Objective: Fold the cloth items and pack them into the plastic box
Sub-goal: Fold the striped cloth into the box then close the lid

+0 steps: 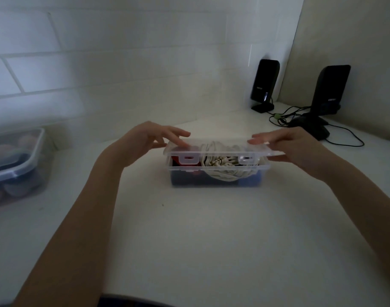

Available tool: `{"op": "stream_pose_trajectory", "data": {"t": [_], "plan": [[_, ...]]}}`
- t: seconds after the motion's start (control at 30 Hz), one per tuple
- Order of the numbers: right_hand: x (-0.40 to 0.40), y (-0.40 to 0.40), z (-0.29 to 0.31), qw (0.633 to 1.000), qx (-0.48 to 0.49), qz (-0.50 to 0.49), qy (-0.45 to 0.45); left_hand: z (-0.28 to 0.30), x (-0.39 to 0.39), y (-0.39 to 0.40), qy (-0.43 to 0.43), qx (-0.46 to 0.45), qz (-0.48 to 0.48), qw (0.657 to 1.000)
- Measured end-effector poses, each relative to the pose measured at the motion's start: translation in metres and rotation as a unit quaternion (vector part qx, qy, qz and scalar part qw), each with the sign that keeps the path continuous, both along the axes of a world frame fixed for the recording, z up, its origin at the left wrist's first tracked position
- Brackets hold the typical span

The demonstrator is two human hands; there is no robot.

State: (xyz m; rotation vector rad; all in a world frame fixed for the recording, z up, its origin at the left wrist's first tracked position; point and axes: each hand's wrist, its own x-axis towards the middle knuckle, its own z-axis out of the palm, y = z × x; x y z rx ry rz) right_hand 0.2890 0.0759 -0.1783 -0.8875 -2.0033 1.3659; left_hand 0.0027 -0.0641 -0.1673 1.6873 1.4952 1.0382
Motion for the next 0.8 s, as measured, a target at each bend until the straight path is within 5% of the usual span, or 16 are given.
{"op": "stream_pose_trajectory", "data": {"t": [0.3,0.53,0.8], "plan": [[-0.005,-0.011,-0.005,0.989,0.062,0.074,-0.108,-0.001,0.022,0.005,0.127,-0.136,-0.045,0.981],[-0.013,-0.01,-0.012,0.994,0.005,0.104,-0.045,0.002,0.026,0.005,0.156,-0.141,-0.03,0.977],[-0.01,-0.009,-0.026,0.982,0.095,0.136,-0.095,0.0,0.029,0.006,0.189,-0.092,-0.013,0.977]]}}
